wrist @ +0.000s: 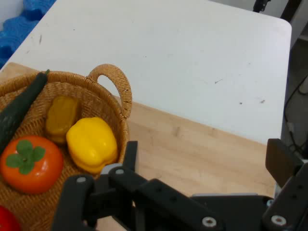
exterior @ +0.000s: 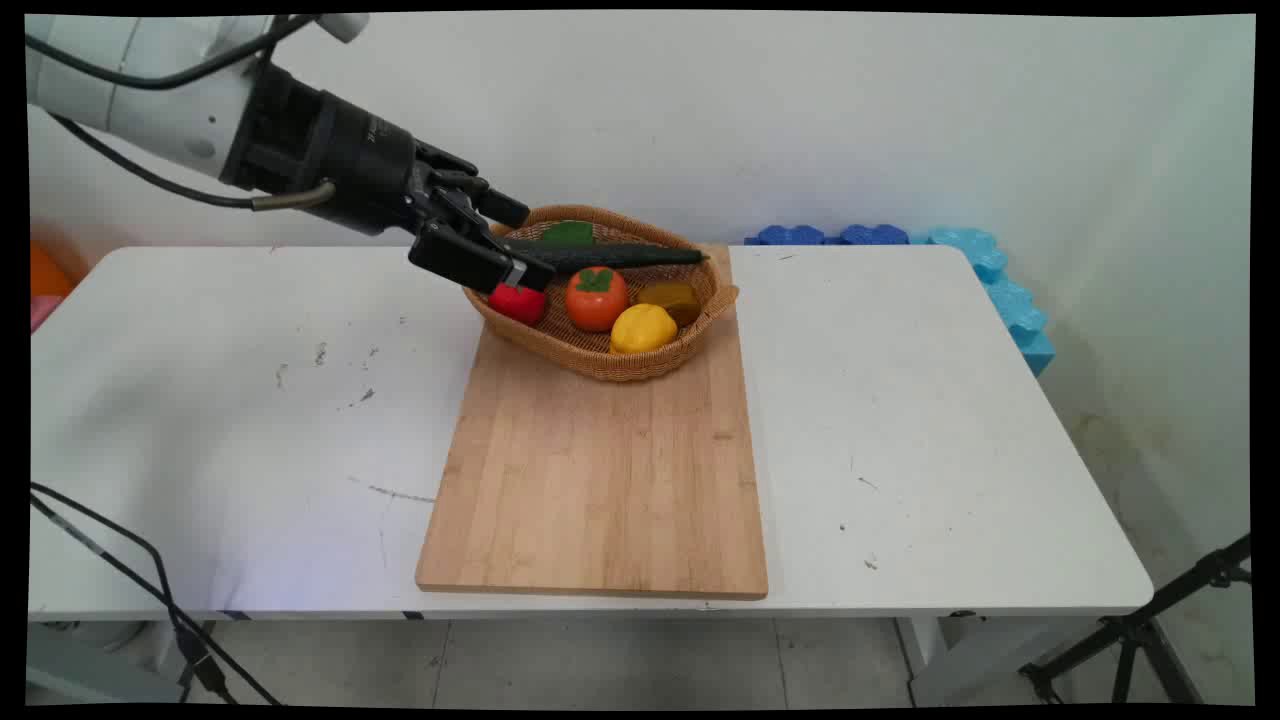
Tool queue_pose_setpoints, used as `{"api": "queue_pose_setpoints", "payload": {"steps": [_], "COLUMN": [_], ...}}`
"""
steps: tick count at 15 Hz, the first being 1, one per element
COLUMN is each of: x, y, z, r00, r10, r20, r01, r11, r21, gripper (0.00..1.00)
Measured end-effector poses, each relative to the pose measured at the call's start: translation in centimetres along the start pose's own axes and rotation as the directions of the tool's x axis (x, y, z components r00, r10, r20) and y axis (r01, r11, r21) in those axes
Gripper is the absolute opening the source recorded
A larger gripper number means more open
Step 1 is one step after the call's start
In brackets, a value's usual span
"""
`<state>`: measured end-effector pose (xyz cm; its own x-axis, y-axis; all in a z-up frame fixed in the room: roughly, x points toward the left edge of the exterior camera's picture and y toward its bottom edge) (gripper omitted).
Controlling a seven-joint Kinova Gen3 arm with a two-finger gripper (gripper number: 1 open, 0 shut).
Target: Pick up the cucumber from the vegetable basket
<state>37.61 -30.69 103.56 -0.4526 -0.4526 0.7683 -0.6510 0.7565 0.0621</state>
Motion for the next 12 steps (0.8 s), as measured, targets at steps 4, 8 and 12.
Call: {"api": "queue_pose_setpoints", "payload": {"steps": [4, 8, 12], "x": [0.9, 2.0, 2.6], "y": [-1.5, -4.4, -7.7], "z": [0.9, 2.6, 4.5], "r00": [0.999, 0.994, 0.983], "r10": [0.012, 0.010, -0.009], "r20": [0.039, 0.111, 0.182], "r01": [-0.013, -0.021, -0.023], "r11": [0.999, 0.994, 0.985], "r21": [0.035, 0.103, 0.171], "gripper": [1.00, 1.00, 1.00]}}
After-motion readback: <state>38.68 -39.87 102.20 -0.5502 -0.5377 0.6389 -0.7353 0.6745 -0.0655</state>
